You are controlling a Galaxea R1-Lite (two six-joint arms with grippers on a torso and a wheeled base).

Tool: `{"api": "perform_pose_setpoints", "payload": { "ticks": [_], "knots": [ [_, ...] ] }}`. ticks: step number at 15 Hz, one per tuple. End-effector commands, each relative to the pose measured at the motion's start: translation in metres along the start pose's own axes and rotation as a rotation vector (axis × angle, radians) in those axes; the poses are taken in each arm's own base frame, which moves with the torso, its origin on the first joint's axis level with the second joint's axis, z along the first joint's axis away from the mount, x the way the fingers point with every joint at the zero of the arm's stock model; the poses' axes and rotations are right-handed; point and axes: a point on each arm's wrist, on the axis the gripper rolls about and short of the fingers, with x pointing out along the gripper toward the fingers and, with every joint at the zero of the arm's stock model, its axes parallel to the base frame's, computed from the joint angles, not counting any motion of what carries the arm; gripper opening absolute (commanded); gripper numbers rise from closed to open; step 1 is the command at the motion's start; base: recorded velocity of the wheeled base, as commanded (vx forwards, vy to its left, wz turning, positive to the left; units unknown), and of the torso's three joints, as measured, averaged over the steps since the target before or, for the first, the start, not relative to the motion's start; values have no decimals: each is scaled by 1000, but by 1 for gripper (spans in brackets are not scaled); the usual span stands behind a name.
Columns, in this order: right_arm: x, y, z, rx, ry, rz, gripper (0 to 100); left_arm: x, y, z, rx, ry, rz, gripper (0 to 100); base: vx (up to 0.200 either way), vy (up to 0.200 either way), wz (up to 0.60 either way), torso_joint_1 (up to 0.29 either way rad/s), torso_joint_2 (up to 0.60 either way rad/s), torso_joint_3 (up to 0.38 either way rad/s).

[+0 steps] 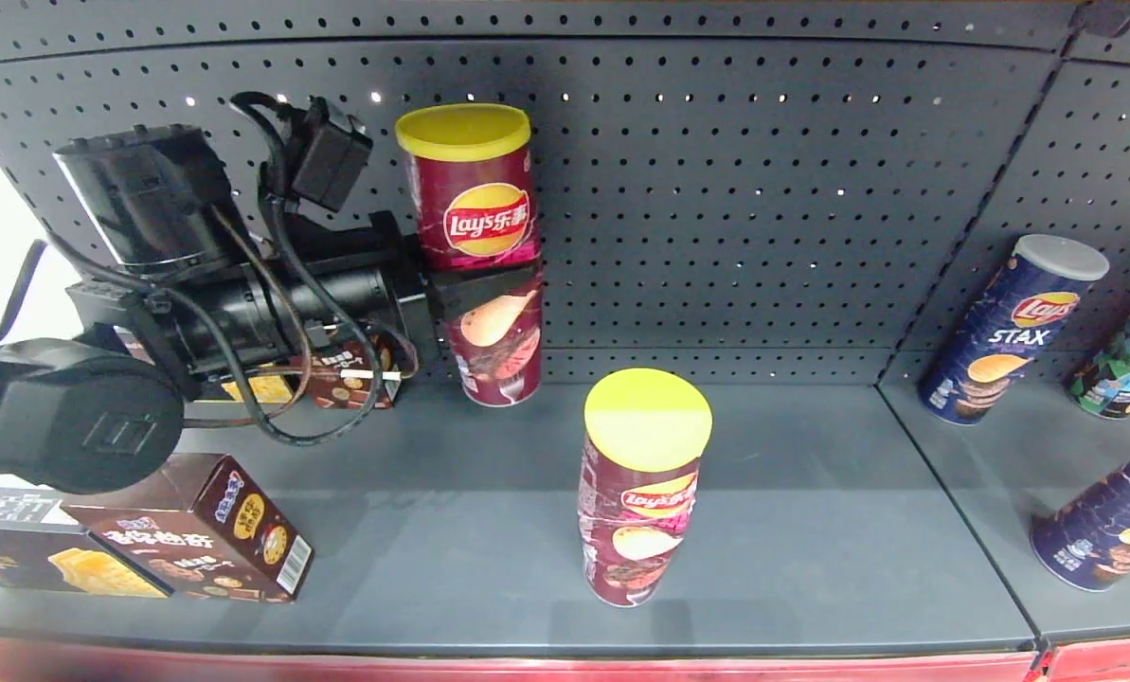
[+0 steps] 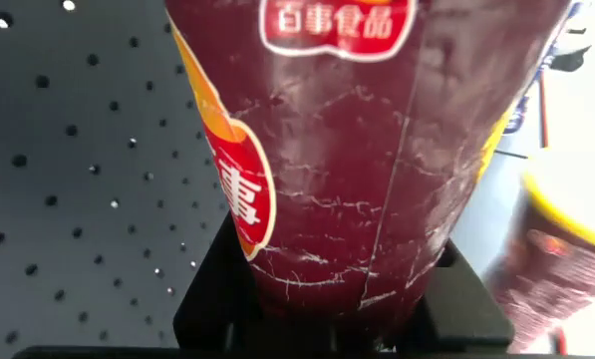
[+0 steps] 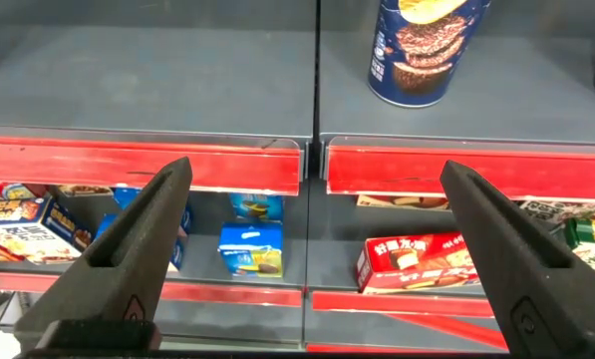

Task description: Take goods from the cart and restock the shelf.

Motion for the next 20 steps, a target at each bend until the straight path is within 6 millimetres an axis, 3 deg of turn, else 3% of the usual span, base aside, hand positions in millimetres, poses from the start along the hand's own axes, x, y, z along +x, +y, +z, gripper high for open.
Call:
{"api": "perform_pose_setpoints", "payload": {
  "ticks": [1, 3, 6, 9, 20],
  "knots": [
    [0, 0, 0, 0, 5, 1, 100, 30, 3, -13, -20, 4, -46, 0, 0, 0, 0, 0, 0, 0],
    [0, 0, 0, 0, 5, 1, 100, 39, 9, -19, -35, 16, -49, 0, 0, 0, 0, 0, 0, 0],
    [0, 0, 0, 0, 5, 1, 100, 62, 1, -34, -96, 50, -104, 0, 0, 0, 0, 0, 0, 0],
    [0, 0, 0, 0, 5, 1, 100, 68, 4, -54, -125, 83, -105, 0, 0, 0, 0, 0, 0, 0],
    [0, 0, 0, -2, 5, 1, 100, 96, 21, -91, -137, 101, -98, 0, 0, 0, 0, 0, 0, 0]
  ]
}}
